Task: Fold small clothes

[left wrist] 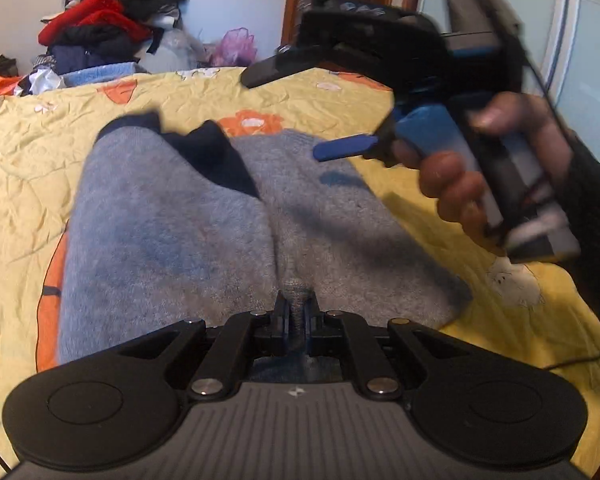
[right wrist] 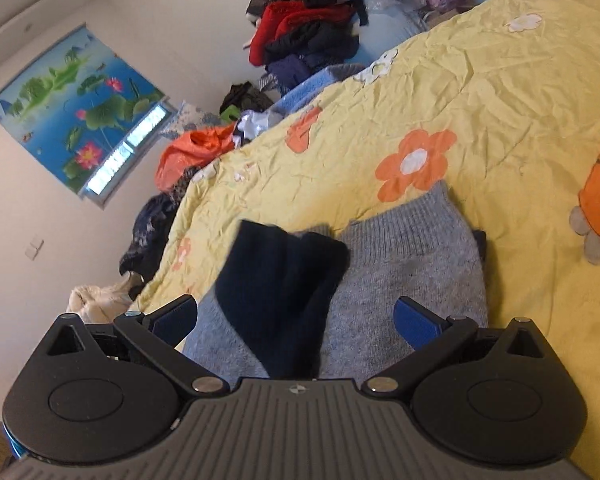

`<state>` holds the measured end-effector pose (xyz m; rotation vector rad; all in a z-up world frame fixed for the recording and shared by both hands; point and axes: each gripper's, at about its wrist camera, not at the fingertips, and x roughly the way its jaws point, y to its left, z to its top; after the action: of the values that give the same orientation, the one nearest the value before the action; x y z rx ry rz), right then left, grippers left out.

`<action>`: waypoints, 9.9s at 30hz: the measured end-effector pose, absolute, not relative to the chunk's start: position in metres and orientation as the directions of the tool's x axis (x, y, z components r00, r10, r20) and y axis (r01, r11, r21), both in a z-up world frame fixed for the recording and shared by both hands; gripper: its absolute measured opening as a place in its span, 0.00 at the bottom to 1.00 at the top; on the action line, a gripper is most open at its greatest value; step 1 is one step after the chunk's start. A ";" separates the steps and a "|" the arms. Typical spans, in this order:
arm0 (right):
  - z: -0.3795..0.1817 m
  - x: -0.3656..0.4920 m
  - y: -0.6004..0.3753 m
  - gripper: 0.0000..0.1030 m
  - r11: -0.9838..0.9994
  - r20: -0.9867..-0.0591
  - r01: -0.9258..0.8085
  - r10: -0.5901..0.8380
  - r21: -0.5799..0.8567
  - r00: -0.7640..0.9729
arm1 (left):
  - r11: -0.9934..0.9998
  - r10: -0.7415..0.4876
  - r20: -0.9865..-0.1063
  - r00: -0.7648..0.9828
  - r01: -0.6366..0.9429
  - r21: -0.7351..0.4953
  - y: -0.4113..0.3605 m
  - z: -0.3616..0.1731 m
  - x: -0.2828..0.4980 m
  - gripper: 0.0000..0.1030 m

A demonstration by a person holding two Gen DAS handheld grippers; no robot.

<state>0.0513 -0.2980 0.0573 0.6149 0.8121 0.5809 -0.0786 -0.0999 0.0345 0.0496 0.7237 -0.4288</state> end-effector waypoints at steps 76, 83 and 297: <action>0.041 0.134 -0.241 0.61 0.789 -0.627 -0.140 0.569 0.598 0.532 | 0.944 -0.295 -0.709 0.640 0.083 -0.318 0.070 0.064 0.097 0.41; 0.054 0.042 -0.269 0.55 0.712 -0.558 -0.247 0.680 0.657 0.475 | 0.909 -0.238 -0.526 0.816 0.378 0.176 0.031 0.058 -0.069 0.54; 0.061 0.074 -0.233 0.84 0.793 -0.570 -0.211 0.568 0.572 0.593 | 0.949 -0.314 -0.596 0.739 0.264 -0.174 0.047 0.052 -0.005 1.00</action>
<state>0.0736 -0.2332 0.0612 0.4806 0.8184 0.4735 -0.0052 0.0465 0.0518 -0.0794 0.6682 -0.3176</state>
